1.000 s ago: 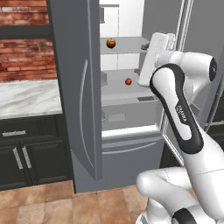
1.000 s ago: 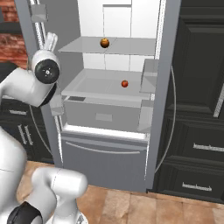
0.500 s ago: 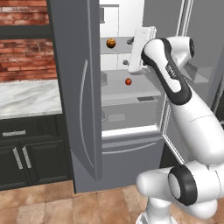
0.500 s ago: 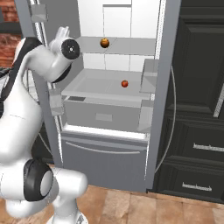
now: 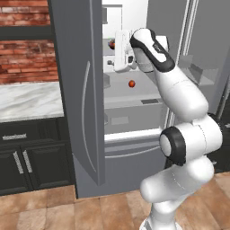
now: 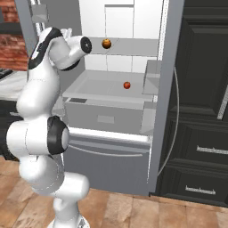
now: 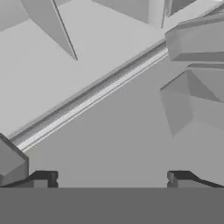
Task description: Retrieve the orange and apple from the fridge and place them into the bowl on the dining table.
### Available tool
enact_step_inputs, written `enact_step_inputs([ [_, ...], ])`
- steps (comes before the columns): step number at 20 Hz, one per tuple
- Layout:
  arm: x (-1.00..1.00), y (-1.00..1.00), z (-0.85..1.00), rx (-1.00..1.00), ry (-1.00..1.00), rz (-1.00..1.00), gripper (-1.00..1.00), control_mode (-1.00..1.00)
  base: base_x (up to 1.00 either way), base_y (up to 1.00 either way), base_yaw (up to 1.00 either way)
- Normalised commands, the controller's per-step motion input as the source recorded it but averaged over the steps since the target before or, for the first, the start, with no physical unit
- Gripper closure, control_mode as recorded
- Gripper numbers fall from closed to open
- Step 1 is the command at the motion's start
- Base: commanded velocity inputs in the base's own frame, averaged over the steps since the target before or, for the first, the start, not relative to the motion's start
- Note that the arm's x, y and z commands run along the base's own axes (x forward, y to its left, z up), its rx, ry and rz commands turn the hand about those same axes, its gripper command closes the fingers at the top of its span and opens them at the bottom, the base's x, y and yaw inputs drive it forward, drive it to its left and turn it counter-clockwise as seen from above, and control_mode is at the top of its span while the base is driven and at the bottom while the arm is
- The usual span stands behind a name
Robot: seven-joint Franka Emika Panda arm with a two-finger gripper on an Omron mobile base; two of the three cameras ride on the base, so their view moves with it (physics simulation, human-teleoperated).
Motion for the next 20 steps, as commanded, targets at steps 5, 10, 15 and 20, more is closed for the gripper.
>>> enact_step_inputs([
  [5, 0.58, 0.89, 0.0, -0.08, 0.0, 0.17, -1.0, -1.0, 0.0, 0.0, 0.0],
  [10, -0.1, 1.0, 0.0, -0.21, -0.02, 0.11, -1.0, -1.0, 0.0, 0.0, 0.0],
  [15, -0.69, 1.0, 0.0, -0.27, -0.12, 0.09, -1.0, -1.0, 0.0, 0.0, 0.0],
  [20, -0.91, 0.92, 0.05, -0.21, -0.23, 0.03, -1.0, -1.0, 0.0, 0.0, 0.0],
])
